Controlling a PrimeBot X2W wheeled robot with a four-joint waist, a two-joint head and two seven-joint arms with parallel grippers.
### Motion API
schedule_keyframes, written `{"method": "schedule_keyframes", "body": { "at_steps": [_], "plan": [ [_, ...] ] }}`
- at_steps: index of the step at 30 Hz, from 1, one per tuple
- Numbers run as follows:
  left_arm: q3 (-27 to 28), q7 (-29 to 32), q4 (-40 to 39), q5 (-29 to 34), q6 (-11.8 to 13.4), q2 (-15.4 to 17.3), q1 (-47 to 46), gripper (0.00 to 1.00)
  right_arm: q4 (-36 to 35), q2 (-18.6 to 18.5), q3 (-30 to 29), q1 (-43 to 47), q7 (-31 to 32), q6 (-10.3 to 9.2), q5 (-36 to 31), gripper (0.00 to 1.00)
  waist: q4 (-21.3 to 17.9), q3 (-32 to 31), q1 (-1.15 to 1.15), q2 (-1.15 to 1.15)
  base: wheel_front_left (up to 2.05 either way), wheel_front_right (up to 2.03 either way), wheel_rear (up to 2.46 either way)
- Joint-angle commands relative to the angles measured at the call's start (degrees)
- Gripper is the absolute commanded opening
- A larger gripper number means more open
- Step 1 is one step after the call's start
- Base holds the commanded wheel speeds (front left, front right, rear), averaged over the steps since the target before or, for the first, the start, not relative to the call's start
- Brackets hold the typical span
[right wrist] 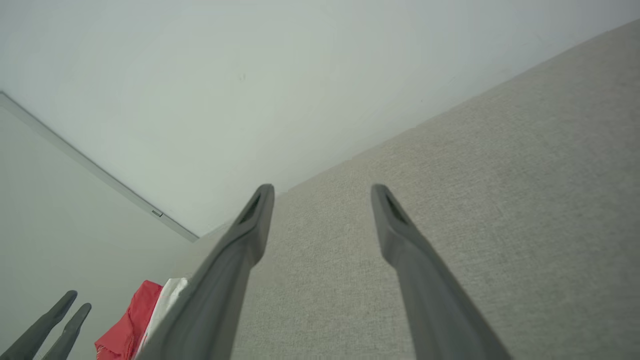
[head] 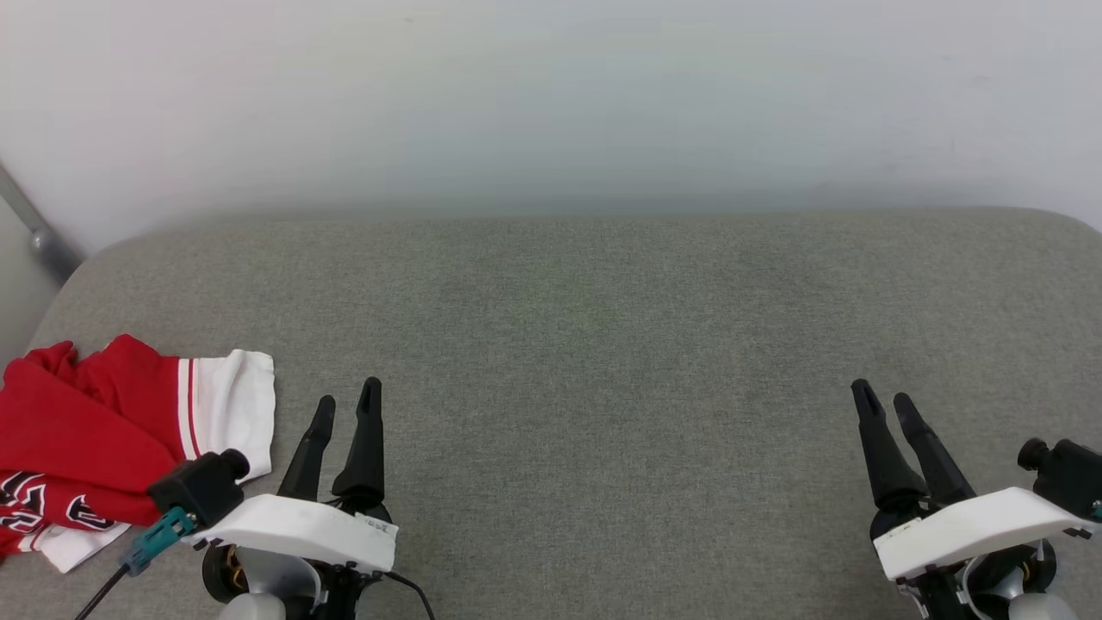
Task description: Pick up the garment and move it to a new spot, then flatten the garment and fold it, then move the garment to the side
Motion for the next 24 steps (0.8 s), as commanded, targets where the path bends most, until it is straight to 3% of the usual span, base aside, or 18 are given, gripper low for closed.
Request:
{"method": "schedule_keyframes", "body": {
  "at_steps": [1, 5, 24],
  "plan": [
    [-0.5, -0.6, -0.9, 2.0, 0.3, 0.6, -1.3, 1.00, -1.2, -0.1, 0.2, -0.2, 0.1, -0.01, -1.9, 1.00, 0.0, 0.0, 0.00, 0.00, 0.00, 0.00, 0.00],
    [-1.9, -1.6, -0.8, 6.8, 0.9, 1.2, -1.4, 1.00, -2.1, 0.2, 0.1, 0.1, 0.4, -0.01, -6.9, 1.00, 0.1, 0.0, 0.00, 0.00, 0.00, 0.00, 0.00],
    [-5.4, -4.5, 0.6, 18.6, 3.2, 2.5, -1.9, 1.00, -4.5, 0.8, -0.3, 1.1, 0.3, -0.01, -20.8, 1.00, 0.4, -0.4, 0.00, 0.00, 0.00, 0.00, 0.00]
  ]
}}
